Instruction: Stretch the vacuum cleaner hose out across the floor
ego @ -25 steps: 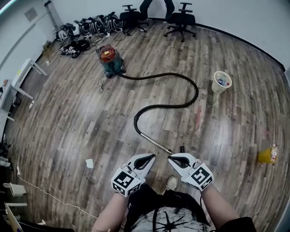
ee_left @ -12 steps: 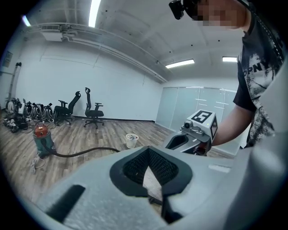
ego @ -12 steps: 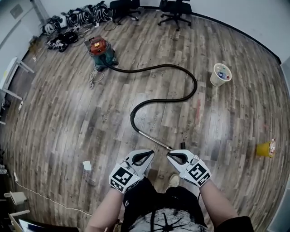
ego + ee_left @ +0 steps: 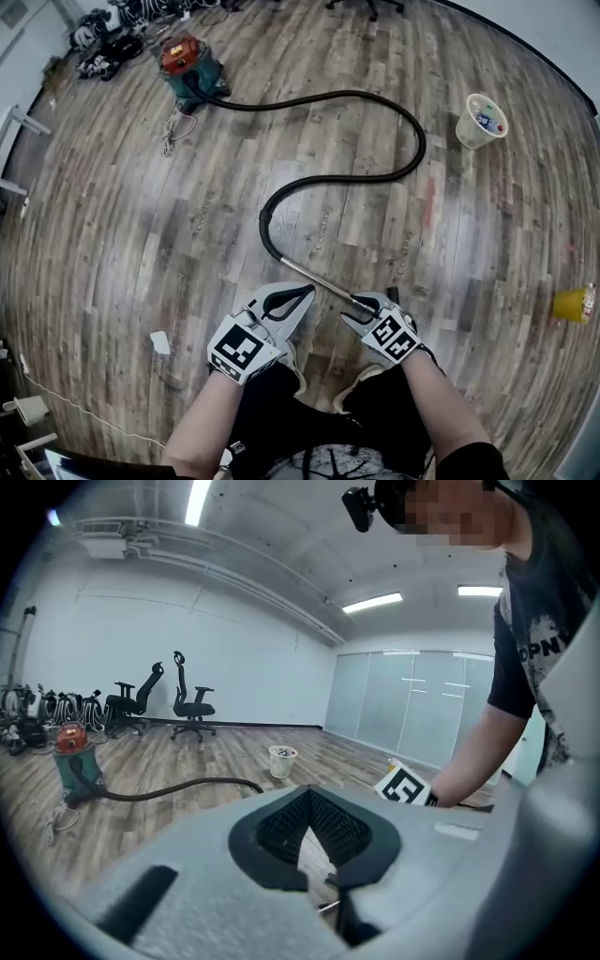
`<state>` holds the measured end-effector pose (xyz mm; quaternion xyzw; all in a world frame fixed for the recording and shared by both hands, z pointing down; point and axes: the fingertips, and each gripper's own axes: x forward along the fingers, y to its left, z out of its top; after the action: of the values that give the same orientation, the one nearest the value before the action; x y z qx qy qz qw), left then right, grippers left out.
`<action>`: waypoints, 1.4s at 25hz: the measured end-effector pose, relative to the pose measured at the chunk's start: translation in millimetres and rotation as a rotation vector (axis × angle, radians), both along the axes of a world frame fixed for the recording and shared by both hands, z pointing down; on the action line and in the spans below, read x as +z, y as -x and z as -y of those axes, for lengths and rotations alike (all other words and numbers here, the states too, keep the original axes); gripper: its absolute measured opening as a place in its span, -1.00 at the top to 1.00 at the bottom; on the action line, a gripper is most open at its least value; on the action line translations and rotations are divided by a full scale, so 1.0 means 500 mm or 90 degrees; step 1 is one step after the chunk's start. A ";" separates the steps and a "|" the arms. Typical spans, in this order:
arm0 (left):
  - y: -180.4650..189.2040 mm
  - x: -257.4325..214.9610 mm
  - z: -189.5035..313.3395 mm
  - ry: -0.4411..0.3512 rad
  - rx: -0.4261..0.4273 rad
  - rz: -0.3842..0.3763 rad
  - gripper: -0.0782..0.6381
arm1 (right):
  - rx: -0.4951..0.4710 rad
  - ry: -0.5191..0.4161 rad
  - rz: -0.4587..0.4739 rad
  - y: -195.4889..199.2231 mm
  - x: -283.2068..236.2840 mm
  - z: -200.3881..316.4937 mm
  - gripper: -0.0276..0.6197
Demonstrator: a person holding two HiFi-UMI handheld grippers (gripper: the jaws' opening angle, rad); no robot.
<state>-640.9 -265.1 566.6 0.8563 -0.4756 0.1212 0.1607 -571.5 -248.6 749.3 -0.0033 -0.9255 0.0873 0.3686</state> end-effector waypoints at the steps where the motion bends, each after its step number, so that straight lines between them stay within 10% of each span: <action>1: 0.002 0.054 0.016 -0.008 0.010 0.005 0.77 | -0.002 -0.001 -0.026 0.000 0.098 0.005 0.30; 7: 0.015 0.345 0.091 -0.064 0.055 0.040 0.77 | -0.036 -0.012 -0.177 -0.013 0.641 0.029 0.07; 12: 0.020 0.506 0.071 -0.017 0.039 0.063 0.77 | -0.056 -0.026 -0.268 -0.029 0.892 0.043 0.04; 35: 0.006 0.622 -0.020 0.076 0.024 0.068 0.77 | -0.053 -0.044 -0.367 -0.023 1.052 0.034 0.35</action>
<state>-644.0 -255.1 877.8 0.8463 -0.4592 0.1982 0.1835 -559.8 -265.4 1275.1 -0.0041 -0.7840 0.0377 0.6196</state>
